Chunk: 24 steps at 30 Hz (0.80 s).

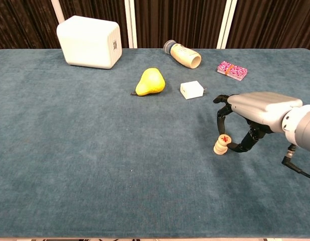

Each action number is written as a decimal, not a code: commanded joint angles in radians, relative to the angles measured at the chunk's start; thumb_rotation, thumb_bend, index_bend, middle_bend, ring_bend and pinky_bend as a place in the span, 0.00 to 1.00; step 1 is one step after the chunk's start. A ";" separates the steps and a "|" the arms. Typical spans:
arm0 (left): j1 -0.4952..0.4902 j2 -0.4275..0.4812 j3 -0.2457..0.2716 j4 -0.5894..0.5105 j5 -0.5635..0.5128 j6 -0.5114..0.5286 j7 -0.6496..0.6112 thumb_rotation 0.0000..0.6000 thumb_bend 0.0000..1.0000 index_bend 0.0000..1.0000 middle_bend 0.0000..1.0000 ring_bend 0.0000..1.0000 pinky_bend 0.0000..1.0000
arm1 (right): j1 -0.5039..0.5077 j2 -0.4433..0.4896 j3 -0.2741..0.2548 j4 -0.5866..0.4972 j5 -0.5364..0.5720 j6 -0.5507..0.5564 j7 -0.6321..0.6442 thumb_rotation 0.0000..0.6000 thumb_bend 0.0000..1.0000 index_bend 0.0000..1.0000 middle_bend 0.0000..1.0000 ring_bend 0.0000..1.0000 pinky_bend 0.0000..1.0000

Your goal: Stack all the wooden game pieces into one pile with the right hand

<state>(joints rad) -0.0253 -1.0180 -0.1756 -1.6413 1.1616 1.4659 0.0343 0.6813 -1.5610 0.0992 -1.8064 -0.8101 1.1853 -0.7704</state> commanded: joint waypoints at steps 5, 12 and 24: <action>0.000 0.000 0.000 -0.001 0.000 0.000 0.002 1.00 0.09 0.00 0.00 0.00 0.08 | -0.002 0.001 -0.006 0.001 -0.006 0.006 0.002 1.00 0.42 0.52 0.00 0.00 0.00; 0.000 -0.001 0.000 -0.001 -0.001 0.001 0.004 1.00 0.09 0.00 0.00 0.00 0.08 | -0.001 0.003 -0.008 0.000 -0.010 0.007 0.004 1.00 0.42 0.52 0.00 0.00 0.00; -0.001 -0.001 0.000 0.000 -0.001 0.001 0.005 1.00 0.09 0.00 0.00 0.00 0.08 | 0.002 0.004 -0.013 -0.007 -0.008 0.009 -0.001 1.00 0.42 0.46 0.00 0.00 0.00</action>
<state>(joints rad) -0.0261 -1.0193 -0.1751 -1.6410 1.1607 1.4664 0.0392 0.6830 -1.5573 0.0865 -1.8129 -0.8184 1.1943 -0.7718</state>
